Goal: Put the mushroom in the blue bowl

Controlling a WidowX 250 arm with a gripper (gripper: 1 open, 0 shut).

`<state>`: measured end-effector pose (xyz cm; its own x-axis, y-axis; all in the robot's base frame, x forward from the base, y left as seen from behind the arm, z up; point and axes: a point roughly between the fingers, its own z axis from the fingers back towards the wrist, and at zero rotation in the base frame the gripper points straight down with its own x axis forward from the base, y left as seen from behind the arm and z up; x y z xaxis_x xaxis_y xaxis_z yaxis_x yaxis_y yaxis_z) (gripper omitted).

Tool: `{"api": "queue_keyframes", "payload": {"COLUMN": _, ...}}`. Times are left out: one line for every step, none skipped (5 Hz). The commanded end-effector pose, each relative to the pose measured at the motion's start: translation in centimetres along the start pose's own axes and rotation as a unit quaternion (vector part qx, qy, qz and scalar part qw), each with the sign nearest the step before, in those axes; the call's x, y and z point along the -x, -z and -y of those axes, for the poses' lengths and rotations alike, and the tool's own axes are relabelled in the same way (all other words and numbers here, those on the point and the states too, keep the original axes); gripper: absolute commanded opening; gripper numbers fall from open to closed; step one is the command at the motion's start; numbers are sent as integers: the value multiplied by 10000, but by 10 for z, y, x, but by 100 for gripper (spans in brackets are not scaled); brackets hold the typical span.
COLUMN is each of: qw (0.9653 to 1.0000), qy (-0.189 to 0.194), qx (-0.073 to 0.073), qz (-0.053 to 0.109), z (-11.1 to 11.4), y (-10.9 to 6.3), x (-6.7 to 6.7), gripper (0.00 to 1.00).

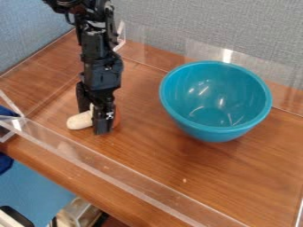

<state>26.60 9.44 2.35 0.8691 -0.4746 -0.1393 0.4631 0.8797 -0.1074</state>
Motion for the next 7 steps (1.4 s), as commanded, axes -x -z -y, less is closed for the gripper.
{"api": "queue_keyframes", "payload": {"qw": 9998, "qy": 72, "qx": -73, "qz": 143, "z": 0, "y": -5, "x": -2, "gripper": 100}}
{"api": "queue_keyframes", "payload": {"qw": 9998, "qy": 103, "qx": -49, "qz": 153, "z": 3, "y": -5, "x": -3, "gripper": 100}}
{"api": "queue_keyframes", "payload": {"qw": 9998, "qy": 133, "qx": -31, "qz": 155, "z": 7, "y": -5, "x": -5, "gripper": 100}}
{"api": "queue_keyframes", "payload": {"qw": 9997, "qy": 165, "qx": -13, "qz": 153, "z": 10, "y": -6, "x": -6, "gripper": 100}}
{"api": "queue_keyframes", "payload": {"qw": 9998, "qy": 144, "qx": -13, "qz": 153, "z": 10, "y": -5, "x": -7, "gripper": 0}}
{"api": "queue_keyframes", "payload": {"qw": 9998, "qy": 122, "qx": -11, "qz": 151, "z": 9, "y": -4, "x": -7, "gripper": 0}}
{"api": "queue_keyframes", "payload": {"qw": 9998, "qy": 98, "qx": -8, "qz": 148, "z": 9, "y": -4, "x": -8, "gripper": 0}}
